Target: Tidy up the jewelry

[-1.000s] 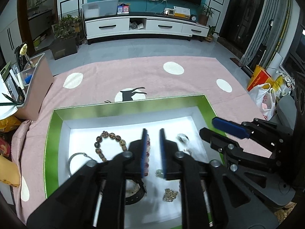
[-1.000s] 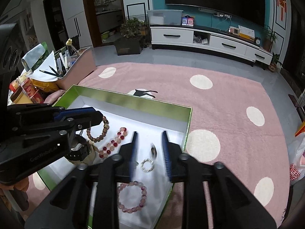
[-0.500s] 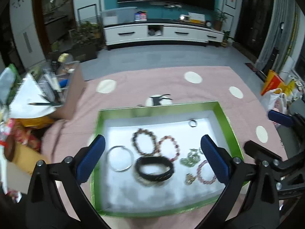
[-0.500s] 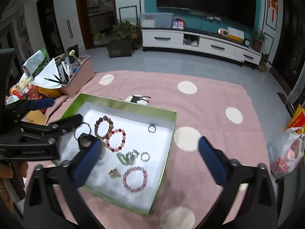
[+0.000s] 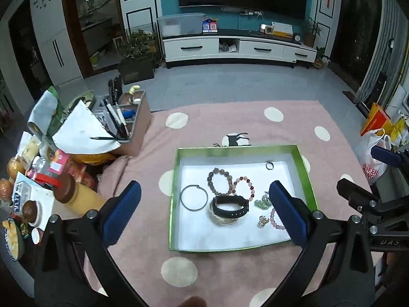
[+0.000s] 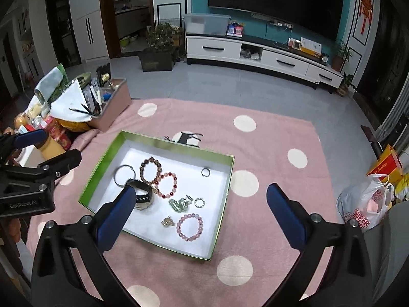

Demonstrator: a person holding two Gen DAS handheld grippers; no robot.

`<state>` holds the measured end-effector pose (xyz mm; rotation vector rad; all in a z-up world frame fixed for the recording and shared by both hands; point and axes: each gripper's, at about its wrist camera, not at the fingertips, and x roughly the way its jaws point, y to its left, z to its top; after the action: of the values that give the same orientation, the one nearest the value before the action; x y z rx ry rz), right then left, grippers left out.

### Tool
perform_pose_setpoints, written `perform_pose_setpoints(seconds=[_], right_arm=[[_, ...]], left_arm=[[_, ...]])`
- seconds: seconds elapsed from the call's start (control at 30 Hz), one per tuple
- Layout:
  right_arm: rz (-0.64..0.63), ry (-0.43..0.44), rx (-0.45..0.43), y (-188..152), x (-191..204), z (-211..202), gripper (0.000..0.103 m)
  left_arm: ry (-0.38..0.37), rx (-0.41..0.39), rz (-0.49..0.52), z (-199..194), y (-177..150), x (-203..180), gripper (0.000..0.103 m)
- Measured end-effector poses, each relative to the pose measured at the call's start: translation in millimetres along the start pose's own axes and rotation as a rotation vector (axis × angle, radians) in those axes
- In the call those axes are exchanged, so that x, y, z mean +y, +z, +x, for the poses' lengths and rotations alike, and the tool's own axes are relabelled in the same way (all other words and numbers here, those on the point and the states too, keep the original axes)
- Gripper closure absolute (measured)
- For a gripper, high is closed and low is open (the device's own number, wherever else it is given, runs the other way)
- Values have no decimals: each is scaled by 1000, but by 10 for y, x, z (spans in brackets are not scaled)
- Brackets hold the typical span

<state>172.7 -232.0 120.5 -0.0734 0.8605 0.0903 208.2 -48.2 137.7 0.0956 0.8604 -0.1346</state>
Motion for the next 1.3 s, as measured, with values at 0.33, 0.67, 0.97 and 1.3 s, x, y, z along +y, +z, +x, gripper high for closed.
perform_pose_setpoints(seconds=[0.33,0.67,0.97,1.3], right_arm=[[5,24,1,44,99,-47,1],[16,11,41,-45,121,214,1],[16,4,45,-47,99,248,1],[15,-1,44,-56,99,255,1]], left_arm=[[25,-21,-27,-88,39,41,2],[35,-1,-7,101,-32,-14,2],[37,8,-8,177,-45,-30,2],[43,11,-11,206,-46,-12,2]])
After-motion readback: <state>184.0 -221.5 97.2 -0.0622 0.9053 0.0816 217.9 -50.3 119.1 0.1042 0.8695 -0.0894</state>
